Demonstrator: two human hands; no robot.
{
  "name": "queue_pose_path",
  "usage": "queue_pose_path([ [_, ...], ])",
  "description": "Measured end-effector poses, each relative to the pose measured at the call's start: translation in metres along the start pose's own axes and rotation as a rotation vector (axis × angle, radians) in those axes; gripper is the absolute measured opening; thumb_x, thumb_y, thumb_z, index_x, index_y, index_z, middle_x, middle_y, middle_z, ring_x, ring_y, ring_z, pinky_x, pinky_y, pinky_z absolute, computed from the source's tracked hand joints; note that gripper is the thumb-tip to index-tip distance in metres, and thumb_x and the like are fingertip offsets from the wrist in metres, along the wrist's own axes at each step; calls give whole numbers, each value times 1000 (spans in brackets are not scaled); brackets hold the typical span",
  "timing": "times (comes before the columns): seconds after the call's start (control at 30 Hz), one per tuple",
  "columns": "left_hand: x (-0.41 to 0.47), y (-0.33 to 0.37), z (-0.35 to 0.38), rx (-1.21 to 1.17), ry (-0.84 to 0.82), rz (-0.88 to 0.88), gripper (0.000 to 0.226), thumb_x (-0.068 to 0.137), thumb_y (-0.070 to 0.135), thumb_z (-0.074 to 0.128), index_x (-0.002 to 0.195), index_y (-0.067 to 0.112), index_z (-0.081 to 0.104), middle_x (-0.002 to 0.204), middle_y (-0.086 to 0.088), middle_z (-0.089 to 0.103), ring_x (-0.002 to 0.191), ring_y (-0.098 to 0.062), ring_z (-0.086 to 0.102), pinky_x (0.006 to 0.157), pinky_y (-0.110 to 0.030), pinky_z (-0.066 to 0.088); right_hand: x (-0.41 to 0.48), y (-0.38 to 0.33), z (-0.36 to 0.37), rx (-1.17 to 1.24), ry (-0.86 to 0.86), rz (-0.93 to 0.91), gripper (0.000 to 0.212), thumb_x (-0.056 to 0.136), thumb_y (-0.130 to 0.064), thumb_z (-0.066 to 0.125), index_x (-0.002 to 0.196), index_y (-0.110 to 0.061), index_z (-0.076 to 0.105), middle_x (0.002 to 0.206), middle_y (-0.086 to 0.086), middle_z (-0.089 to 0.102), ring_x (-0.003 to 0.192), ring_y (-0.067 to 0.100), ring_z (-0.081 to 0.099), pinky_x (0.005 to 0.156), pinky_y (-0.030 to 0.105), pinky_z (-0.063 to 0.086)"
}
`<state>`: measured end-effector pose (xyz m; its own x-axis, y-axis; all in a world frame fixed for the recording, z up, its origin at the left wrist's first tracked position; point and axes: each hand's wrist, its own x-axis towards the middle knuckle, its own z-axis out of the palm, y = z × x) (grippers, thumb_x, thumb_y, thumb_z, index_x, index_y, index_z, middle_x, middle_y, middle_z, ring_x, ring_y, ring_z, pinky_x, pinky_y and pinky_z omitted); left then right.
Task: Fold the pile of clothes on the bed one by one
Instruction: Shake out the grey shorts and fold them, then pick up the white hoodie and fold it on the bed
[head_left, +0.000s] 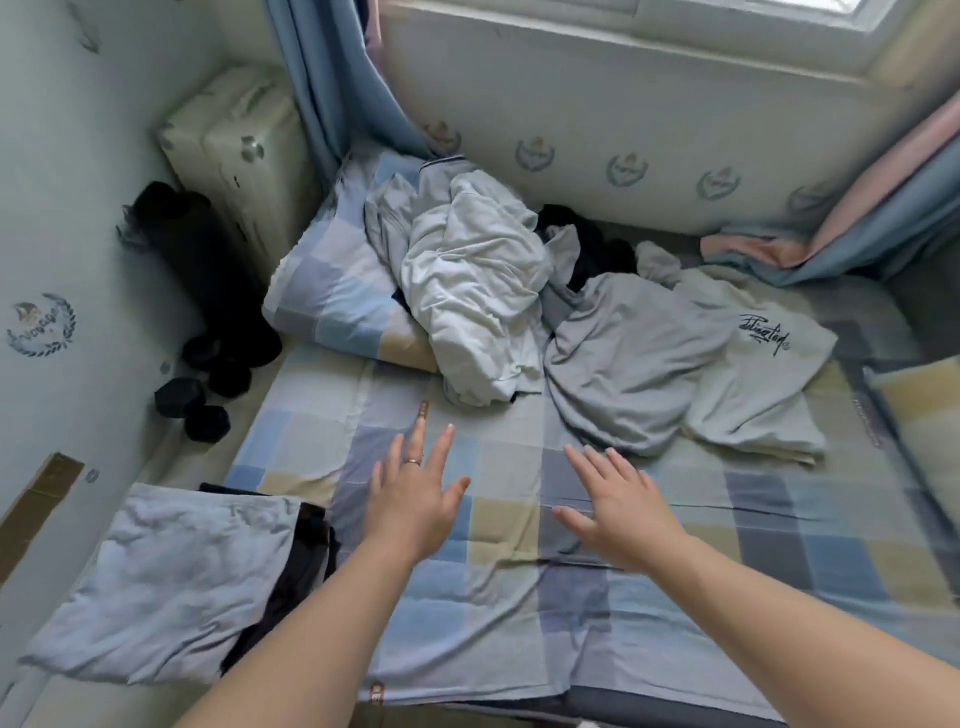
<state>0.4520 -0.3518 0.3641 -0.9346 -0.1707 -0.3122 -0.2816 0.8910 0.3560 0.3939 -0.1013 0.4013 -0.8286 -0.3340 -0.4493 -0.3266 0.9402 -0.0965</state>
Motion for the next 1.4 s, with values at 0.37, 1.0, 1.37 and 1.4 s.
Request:
queue_pose_path([
  [0.37,43,198,24,98,-48,164,65,103,58,30,160,40,5,169,3,-3,155,-25,0,122,-45,14,-45,194,-25,116,31,102,82,97,-66,39,160,-36,-3,169,-6,4,155,21,3,123,48,15],
  [1.0,293,196,116,20,-143,133,64,103,57,31,160,38,8,170,2,0,155,-25,3,121,-45,18,174,268,-5,190,9,216,79,98,-64,38,159,-38,-5,168,-10,-2,155,17,-4,124,42,7],
  [1.37,438,80,80,-47,-79,-171,74,100,52,47,159,38,5,169,0,-3,155,-27,-2,123,-47,14,389,197,-14,192,-113,58,79,97,-63,44,158,-42,-2,168,-15,2,155,14,3,123,38,13],
  [1.4,453,74,81,-10,-70,-173,77,99,53,49,159,39,3,169,1,-6,155,-28,-5,123,-47,12,408,196,-15,191,-101,29,79,96,-63,44,158,-42,-2,167,-15,3,155,14,4,123,38,14],
])
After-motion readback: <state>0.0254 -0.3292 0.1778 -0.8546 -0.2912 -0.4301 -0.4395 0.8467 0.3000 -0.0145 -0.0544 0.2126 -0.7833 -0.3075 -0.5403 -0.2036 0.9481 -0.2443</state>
